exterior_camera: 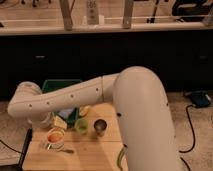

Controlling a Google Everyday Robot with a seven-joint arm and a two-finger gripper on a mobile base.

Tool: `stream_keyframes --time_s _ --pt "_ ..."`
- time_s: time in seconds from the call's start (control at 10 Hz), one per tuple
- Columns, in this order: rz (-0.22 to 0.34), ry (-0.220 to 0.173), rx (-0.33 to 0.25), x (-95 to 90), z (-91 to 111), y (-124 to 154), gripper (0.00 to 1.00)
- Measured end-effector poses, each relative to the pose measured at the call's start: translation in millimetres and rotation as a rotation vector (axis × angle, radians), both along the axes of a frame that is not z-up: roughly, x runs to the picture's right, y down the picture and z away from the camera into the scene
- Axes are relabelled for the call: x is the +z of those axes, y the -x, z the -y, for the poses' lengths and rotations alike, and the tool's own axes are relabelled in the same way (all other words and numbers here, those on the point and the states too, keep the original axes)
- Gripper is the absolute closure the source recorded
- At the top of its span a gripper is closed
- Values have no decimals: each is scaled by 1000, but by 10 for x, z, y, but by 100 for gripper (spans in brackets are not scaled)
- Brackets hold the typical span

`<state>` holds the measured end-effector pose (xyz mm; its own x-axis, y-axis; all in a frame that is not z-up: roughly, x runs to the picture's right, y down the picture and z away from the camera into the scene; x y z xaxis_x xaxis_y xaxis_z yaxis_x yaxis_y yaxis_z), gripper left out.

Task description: Place apple in paper cup

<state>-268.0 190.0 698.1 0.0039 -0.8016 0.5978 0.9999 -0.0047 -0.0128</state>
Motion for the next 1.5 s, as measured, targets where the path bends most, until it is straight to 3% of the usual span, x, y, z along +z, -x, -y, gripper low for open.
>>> stream_keyframes --time_s 1.5 --pt "36 31 9 45 -37 -70 20"
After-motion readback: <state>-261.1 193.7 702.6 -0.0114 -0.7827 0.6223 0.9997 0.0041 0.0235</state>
